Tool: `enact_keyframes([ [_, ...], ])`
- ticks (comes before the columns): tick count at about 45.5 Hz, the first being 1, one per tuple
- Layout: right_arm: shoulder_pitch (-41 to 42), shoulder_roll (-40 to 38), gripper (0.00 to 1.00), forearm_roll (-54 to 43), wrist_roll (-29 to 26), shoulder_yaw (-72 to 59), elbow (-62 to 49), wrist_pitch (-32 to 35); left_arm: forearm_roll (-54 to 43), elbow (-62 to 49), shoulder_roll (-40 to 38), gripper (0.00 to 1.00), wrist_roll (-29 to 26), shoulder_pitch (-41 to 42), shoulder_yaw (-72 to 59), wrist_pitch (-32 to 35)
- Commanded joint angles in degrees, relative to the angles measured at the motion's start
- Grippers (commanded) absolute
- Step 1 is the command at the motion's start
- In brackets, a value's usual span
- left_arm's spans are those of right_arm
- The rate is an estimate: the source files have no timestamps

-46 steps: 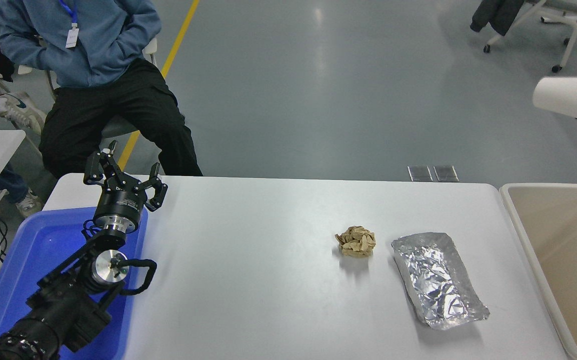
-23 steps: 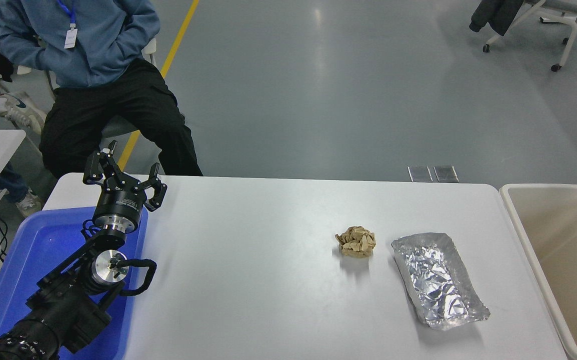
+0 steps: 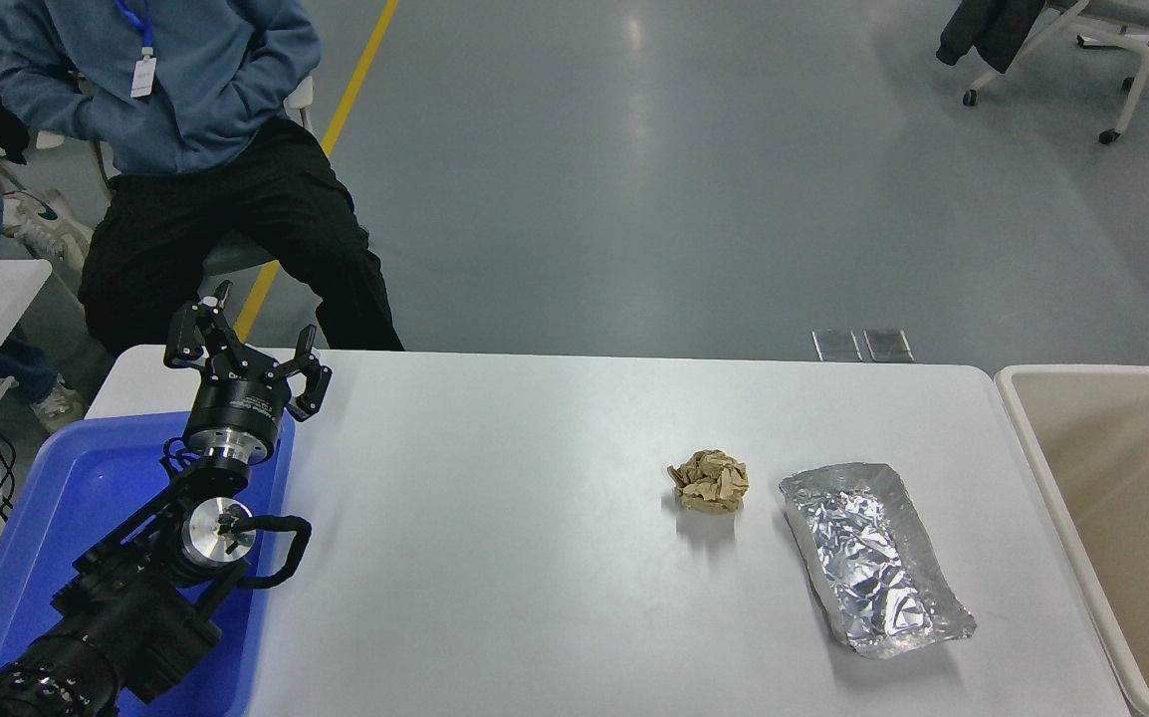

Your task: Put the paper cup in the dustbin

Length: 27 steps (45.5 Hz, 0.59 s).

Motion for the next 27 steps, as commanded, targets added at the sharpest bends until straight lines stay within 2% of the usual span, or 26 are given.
enact_keyframes([
  [1, -1.52, 3.6, 0.0, 0.09, -0.32, 4.55, -1.59, -2.24, 0.0, -0.06, 0.0, 1.0, -0.03, 0.0, 0.0, 0.0],
  [15, -3.1, 5.62, 0.01, 0.09, -0.24, 6.13, -1.67, -2.24, 0.0, 0.02, 0.0, 1.0, -0.03, 0.0, 0.0, 0.0],
  [22, -3.54, 5.71, 0.15, 0.09, -0.24, 6.13, -1.67, -2.24, 0.0, 0.02, 0.0, 1.0, -0.02, 0.0, 0.0, 0.0],
  [27, -3.63, 5.62, 0.36, 0.09, -0.24, 6.22, -1.59, -2.15, 0.0, 0.02, 0.0, 1.0, -0.03, 0.0, 0.0, 0.08],
])
